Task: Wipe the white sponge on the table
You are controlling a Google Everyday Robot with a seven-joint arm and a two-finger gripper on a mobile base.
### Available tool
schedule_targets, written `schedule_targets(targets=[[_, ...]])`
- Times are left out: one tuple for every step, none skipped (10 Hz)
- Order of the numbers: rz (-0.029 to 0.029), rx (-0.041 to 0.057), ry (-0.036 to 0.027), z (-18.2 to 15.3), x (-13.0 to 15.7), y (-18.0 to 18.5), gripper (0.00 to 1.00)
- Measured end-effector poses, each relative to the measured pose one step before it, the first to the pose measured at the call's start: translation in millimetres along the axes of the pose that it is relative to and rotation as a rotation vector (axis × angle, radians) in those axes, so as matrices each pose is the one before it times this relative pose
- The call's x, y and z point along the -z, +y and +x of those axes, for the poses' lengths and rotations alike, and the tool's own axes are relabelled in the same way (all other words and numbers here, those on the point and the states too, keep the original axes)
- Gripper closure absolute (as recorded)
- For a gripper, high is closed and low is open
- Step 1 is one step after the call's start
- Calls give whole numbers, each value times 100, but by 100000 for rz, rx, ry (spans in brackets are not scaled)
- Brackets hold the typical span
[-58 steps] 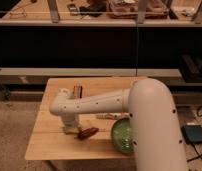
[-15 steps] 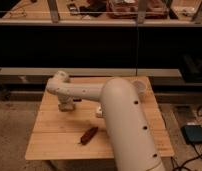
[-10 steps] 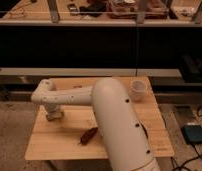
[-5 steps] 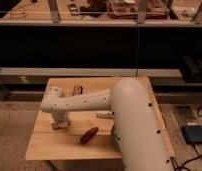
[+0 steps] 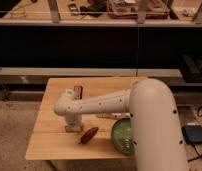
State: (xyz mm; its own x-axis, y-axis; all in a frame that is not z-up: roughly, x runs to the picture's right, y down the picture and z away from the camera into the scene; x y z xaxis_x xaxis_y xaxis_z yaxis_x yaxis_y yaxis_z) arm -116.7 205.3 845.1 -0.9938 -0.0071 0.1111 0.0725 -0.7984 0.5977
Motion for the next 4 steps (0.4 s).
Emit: schedule_targets(targets=[[-722, -2233, -254, -700, 169, 816, 100], [-399, -2156, 85, -388, -15, 1076, 100], [-122, -1109, 24, -258, -351, 1187, 100], [-441, -616, 119, 30, -412, 1437, 100]])
